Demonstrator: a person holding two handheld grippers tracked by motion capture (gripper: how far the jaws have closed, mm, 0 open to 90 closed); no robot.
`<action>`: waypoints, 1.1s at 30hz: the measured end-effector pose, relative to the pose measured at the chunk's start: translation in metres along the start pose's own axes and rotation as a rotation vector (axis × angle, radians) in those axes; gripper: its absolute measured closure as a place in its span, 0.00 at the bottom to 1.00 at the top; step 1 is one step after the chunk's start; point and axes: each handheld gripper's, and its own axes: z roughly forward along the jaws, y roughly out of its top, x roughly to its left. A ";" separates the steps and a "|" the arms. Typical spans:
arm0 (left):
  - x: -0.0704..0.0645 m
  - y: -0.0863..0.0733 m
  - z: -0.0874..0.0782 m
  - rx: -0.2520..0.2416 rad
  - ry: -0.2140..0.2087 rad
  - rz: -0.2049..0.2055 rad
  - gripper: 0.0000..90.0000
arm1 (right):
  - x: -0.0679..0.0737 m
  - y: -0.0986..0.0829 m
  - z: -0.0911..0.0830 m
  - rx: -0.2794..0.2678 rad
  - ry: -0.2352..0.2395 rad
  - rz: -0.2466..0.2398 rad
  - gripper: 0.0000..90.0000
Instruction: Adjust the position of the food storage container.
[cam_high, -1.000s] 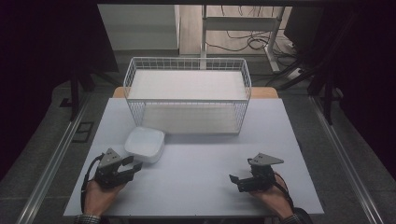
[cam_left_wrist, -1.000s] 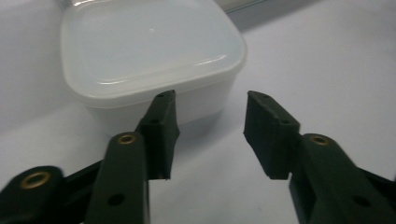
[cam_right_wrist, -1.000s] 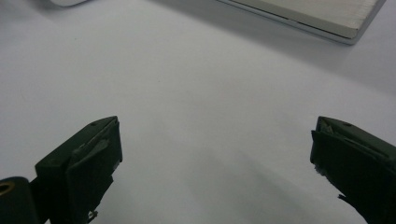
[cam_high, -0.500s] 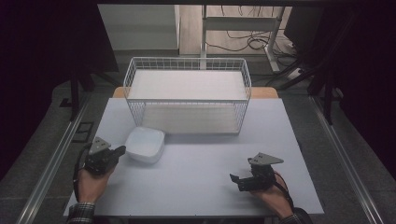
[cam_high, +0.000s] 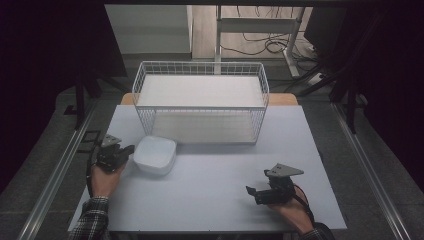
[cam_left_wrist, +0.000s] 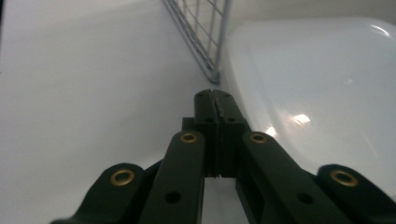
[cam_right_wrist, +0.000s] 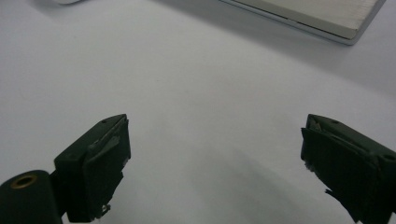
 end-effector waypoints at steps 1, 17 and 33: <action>0.000 -0.001 0.000 -0.001 -0.008 -0.005 1.00 | 0.000 0.000 0.000 0.001 0.000 -0.002 0.10; -0.026 0.002 0.006 0.020 -0.101 0.050 1.00 | 0.000 0.002 0.000 0.018 0.011 0.019 0.18; -0.065 0.011 0.018 0.035 -0.197 0.114 1.00 | -0.005 0.015 0.005 0.041 0.015 0.019 0.34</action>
